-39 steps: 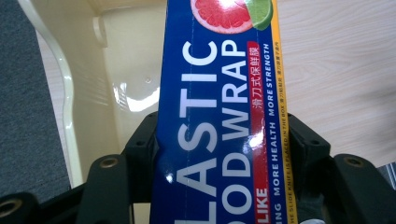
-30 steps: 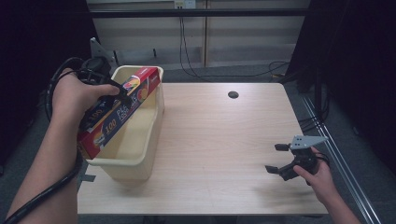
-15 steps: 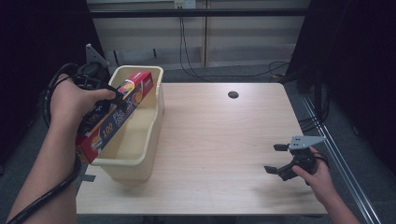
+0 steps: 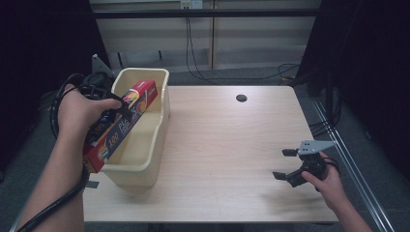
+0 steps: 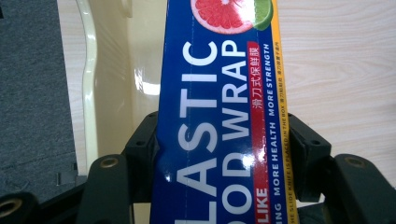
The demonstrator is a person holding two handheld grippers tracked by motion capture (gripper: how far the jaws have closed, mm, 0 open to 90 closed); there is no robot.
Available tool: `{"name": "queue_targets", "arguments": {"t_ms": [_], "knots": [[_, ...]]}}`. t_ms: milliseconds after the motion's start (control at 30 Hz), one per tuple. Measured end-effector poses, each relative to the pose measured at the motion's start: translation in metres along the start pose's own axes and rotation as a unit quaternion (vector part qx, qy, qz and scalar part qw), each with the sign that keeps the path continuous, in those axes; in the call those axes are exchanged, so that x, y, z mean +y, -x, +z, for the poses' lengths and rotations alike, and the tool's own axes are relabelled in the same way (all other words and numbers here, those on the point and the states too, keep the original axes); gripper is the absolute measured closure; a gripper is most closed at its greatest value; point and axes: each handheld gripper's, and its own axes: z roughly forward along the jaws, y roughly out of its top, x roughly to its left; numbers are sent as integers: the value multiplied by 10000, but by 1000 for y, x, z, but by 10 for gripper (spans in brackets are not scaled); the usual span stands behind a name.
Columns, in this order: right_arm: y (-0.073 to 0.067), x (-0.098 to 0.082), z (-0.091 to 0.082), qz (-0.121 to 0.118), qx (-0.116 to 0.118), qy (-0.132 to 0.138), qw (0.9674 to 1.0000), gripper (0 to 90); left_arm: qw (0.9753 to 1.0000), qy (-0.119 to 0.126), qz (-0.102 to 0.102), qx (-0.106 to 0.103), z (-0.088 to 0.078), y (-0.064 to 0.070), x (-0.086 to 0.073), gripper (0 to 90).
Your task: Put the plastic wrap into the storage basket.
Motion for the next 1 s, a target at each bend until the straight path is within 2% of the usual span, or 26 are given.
{"name": "queue_targets", "arguments": {"t_ms": [133, 167, 200, 300, 400, 433, 767, 1000], "knots": [[0, 0, 1, -3, 7, 14, 10000, 19, 10000, -33, 21, 14, 4, -2, 0, 405], [0, 0, 1, -3, 10, 12, 10000, 19, 10000, -14, -53, 4, 5, -1, -1, 404], [0, 0, 1, -8, 2, 17, 10000, 19, 10000, -41, 11, 26, 6, -2, -1, 405], [0, 0, 1, -2, 1, 15, 10000, 19, 10000, -62, -72, 8, 10, -3, -2, 404], [-1, 0, 1, 5, 10, 5, 10000, 19, 10000, -84, -48, 24, 12, -5, -3, 404], [-1, 0, 1, -3, 14, 10, 10000, 19, 9999, -84, -103, 12, 14, -5, -4, 405], [-1, 1, 1, -10, 8, -14, 10000, 20, 9998, -118, -150, -28, 22, -8, -5, 404], [-1, 1, 1, -24, 30, -18, 10000, 19, 9995, -167, -267, -9, 31, -10, -7, 404]]}}
